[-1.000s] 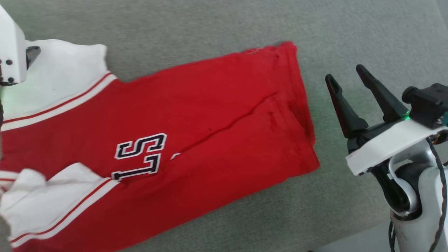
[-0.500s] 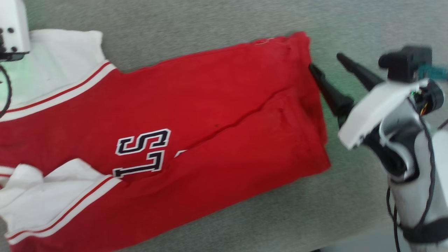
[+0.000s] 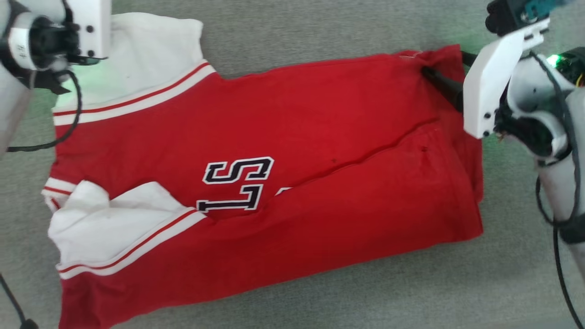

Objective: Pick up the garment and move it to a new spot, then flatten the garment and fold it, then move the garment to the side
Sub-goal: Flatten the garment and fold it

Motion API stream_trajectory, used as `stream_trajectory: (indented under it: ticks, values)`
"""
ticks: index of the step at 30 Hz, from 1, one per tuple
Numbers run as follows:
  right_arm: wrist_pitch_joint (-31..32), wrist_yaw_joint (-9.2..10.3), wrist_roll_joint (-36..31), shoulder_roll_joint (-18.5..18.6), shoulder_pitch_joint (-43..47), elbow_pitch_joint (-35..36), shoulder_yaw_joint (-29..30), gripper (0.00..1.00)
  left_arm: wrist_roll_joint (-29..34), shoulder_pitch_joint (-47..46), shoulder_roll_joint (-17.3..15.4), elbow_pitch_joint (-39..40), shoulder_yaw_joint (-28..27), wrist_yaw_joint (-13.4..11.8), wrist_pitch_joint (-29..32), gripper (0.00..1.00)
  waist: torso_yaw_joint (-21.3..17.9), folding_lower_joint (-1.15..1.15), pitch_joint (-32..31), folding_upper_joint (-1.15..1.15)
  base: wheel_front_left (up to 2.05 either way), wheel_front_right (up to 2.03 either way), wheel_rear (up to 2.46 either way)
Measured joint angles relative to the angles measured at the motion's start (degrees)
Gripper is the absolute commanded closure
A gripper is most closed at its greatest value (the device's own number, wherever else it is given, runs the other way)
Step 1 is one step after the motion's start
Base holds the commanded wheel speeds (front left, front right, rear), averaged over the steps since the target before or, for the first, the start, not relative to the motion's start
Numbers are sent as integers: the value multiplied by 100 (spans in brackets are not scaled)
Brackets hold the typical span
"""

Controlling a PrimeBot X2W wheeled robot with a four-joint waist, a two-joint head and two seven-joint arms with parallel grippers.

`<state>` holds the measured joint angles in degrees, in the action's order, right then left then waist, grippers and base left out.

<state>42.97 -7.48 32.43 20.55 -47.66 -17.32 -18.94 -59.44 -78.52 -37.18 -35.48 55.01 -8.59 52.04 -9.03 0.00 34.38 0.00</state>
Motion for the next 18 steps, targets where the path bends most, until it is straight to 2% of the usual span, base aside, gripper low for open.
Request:
stream_trajectory:
  ticks: [1,2,3,6,10,18]
  values:
    - [187,2,104,30,-83,-81,-57,51,1,1,38,-15,10,9,-16,100,42,0,-5,0,0,0,0]
    - [374,13,194,89,-172,-140,-140,92,1,2,80,-30,22,34,-38,100,81,0,-12,0,0,0,0]
    - [571,22,276,158,-255,-168,-204,100,1,7,114,-38,33,52,-52,100,121,0,-22,0,0,0,0]
    - [837,14,455,278,-332,-185,-285,100,1,40,180,-51,49,110,-175,100,224,0,-70,0,0,0,0]
    - [834,-2,491,494,-205,-103,-229,100,-40,168,233,-30,59,171,-237,100,377,0,-233,0,0,0,0]
    - [842,-2,508,969,534,599,111,100,-68,495,-89,679,102,82,-177,100,622,0,-681,0,0,0,0]
